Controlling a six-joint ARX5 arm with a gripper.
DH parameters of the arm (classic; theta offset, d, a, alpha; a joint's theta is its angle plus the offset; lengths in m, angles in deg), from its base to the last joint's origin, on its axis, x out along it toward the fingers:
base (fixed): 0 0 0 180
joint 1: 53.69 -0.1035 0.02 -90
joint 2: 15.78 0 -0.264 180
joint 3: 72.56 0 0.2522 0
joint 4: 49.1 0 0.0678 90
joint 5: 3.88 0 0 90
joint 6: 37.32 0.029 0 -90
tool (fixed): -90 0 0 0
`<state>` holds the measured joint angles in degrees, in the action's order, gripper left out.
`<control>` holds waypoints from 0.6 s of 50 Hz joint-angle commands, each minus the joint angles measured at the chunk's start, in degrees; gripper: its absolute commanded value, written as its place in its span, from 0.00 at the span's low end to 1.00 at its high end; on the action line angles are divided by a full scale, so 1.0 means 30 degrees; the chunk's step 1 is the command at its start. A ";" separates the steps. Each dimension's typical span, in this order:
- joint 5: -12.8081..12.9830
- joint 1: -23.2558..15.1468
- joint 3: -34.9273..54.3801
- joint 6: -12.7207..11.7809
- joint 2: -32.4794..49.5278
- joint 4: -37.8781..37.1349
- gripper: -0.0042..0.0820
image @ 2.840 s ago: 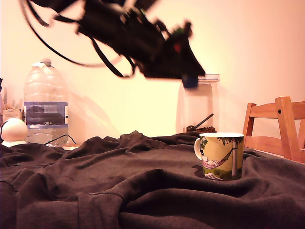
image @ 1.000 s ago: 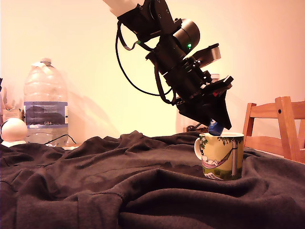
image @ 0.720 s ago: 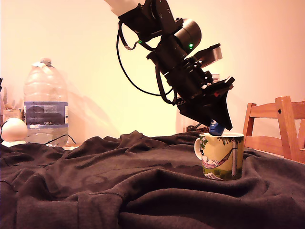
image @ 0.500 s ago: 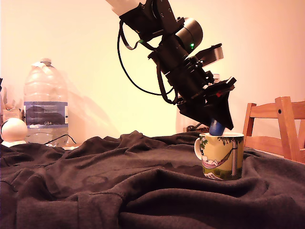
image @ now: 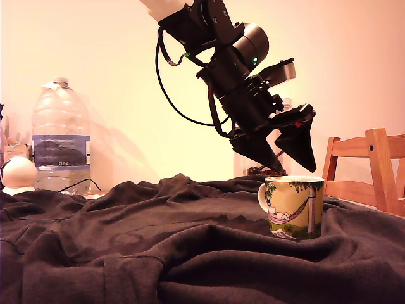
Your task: Pick up the coffee capsules from the table one by one and drop them inside the nearest coffee cup
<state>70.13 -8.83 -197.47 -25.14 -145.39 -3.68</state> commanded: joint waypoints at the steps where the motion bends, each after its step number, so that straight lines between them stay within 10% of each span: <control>1: -0.0022 0.0073 0.0015 0.0160 0.0007 -0.0153 0.61; 15: -0.0022 0.0066 0.0015 0.0933 0.1639 -0.0291 0.02; 30: -0.0080 -0.0284 0.0357 0.1202 0.3636 -0.0838 0.02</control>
<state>70.00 -9.27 -197.47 -22.04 -135.94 -5.35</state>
